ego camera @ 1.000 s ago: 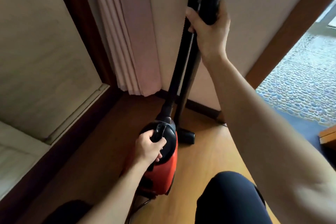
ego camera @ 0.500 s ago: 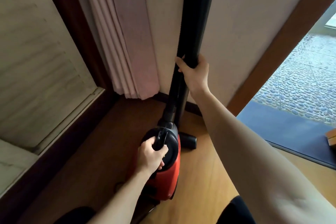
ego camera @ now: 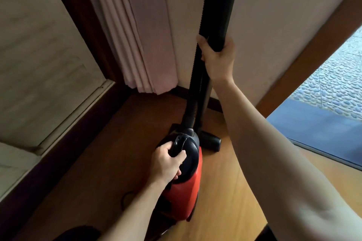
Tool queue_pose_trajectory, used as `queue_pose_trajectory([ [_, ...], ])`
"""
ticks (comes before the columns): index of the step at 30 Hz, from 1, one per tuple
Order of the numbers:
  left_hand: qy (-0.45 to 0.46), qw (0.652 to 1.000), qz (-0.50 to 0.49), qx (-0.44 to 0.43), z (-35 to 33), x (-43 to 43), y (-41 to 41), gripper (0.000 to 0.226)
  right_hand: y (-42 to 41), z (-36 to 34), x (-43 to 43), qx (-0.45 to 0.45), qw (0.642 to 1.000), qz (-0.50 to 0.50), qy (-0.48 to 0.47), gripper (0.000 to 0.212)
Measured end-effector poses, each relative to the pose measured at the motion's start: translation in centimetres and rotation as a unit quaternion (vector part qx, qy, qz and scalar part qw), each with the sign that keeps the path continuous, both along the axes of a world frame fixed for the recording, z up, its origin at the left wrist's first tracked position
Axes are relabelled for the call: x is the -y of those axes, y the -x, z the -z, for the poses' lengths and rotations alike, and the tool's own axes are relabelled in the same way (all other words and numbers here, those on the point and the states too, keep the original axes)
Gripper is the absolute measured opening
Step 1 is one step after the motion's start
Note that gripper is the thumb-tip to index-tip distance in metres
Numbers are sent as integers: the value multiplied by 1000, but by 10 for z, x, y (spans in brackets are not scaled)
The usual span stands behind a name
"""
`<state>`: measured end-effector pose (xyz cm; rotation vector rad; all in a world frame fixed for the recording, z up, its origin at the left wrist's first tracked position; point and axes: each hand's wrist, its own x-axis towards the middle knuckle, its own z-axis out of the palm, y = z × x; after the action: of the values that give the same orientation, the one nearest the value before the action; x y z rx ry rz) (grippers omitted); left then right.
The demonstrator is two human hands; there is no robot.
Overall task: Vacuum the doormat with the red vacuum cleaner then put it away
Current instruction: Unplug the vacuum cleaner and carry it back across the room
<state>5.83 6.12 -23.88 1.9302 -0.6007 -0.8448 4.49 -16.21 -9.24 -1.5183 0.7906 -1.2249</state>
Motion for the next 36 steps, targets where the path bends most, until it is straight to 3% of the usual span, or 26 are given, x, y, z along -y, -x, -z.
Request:
queue_pose_trajectory([
  [5, -2, 1000, 0, -4, 6, 17, -4, 8, 2, 6, 8, -1, 1000, -7, 23, 32],
  [10, -14, 1000, -11, 6, 5, 40, -8, 8, 4, 21, 18, -35, 999, -17, 21, 18],
  [16, -35, 999, 0, 11, 1, 46, -11, 7, 4, 40, 18, -56, 998, -15, 12, 21],
  [24, -59, 977, 58, 196, 5, 34, -16, 26, 2, 50, 17, -36, 999, -33, -15, 30],
  [27, -38, 987, 56, 145, 7, 30, -14, 36, -1, 53, 17, -25, 999, -21, -25, 32],
  [31, -18, 994, 29, 108, 10, 25, -11, 16, -7, 49, 18, -6, 999, -14, -46, 25],
  [36, 4, 994, 43, 102, 12, 29, -15, 19, -9, 50, 19, 2, 999, -27, -39, 20],
])
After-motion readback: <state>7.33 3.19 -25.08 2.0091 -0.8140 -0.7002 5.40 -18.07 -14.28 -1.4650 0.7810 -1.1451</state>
